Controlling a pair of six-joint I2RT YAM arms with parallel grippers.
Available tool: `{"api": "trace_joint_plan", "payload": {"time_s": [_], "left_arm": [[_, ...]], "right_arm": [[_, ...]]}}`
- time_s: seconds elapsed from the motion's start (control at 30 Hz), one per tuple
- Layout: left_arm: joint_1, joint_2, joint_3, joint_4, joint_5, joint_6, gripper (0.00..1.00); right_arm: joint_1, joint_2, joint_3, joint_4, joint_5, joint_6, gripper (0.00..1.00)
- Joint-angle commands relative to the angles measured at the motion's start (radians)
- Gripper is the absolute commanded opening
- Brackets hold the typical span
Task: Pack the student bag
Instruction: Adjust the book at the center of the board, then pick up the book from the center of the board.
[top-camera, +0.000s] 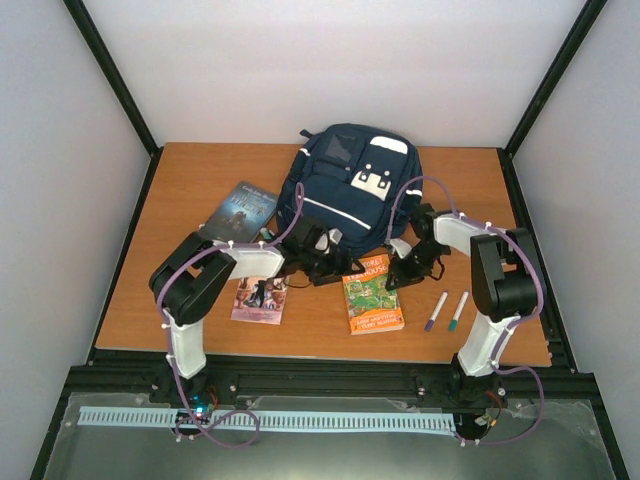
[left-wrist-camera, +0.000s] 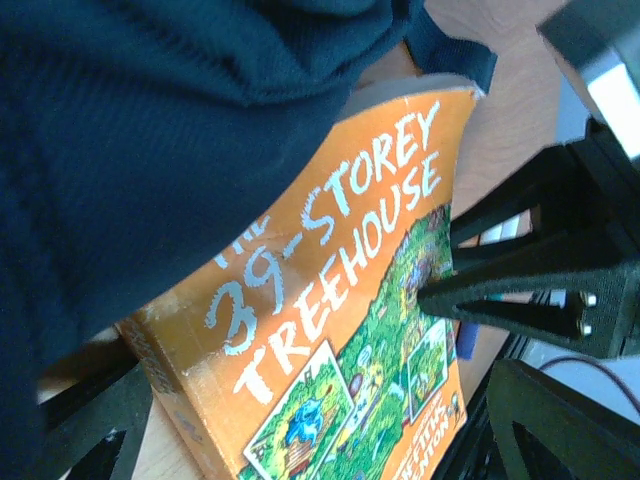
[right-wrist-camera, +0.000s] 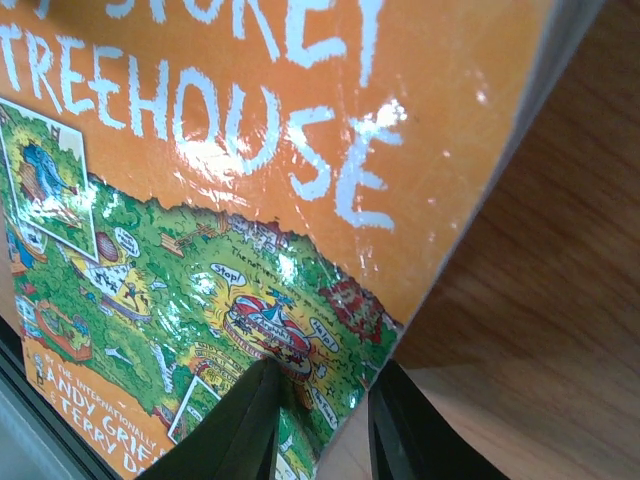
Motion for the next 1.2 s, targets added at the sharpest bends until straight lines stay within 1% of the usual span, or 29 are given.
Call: {"api": "trace_joint_plan", "payload": {"time_s": [0.0, 0.03, 0.13, 0.23, 0.3, 0.37, 0.47, 0.57, 0.63, 0.73, 0.77, 0.93, 1.03, 1.17], "left_arm": [[-0.094, 0.073, 0.106, 0.030, 0.055, -0.107, 0.94], [-0.094, 0.080, 0.112, -0.008, 0.032, -0.121, 0.94], [-0.093, 0.069, 0.114, -0.131, -0.049, -0.130, 0.94], [-0.090, 0.023, 0.095, -0.176, -0.111, -0.118, 0.93], [-0.088, -0.014, 0.091, -0.203, -0.148, -0.106, 0.94], [-0.089, -0.039, 0.087, -0.214, -0.171, -0.103, 0.94], [-0.089, -0.054, 0.074, -0.215, -0.181, -0.118, 0.94], [-0.089, -0.052, 0.048, -0.201, -0.175, -0.144, 0.93], [-0.088, -0.047, 0.035, -0.190, -0.165, -0.155, 0.93], [-0.089, -0.024, 0.031, -0.173, -0.141, -0.168, 0.92], [-0.089, -0.010, 0.033, -0.169, -0.132, -0.175, 0.91], [-0.089, 0.056, 0.043, -0.146, -0.088, -0.207, 0.92], [-0.089, 0.098, 0.060, -0.128, -0.069, -0.224, 0.92], [-0.097, 0.149, 0.078, -0.052, -0.035, -0.263, 0.92]], "right_arm": [[0.004, 0.101, -0.052, 0.145, 0.299, -0.012, 0.23], [0.000, 0.104, -0.047, 0.137, 0.290, -0.014, 0.25], [-0.019, 0.086, -0.031, 0.111, 0.249, -0.020, 0.28], [-0.044, 0.007, -0.034, 0.110, 0.262, -0.019, 0.35], [-0.065, -0.036, -0.038, 0.106, 0.268, -0.022, 0.36], [-0.075, -0.056, -0.040, 0.092, 0.237, -0.041, 0.36], [-0.075, -0.063, -0.052, 0.089, 0.166, -0.073, 0.34], [-0.075, -0.044, -0.058, 0.092, 0.146, -0.079, 0.31], [-0.075, -0.033, -0.064, 0.102, 0.145, -0.082, 0.27], [-0.079, -0.009, -0.067, 0.119, 0.197, -0.059, 0.18], [-0.078, 0.007, -0.065, 0.118, 0.217, -0.052, 0.17], [-0.080, 0.060, -0.072, 0.122, 0.322, -0.035, 0.13], [-0.082, 0.093, -0.070, 0.119, 0.337, -0.033, 0.11], [-0.083, 0.129, -0.063, 0.110, 0.334, -0.039, 0.10]]}}
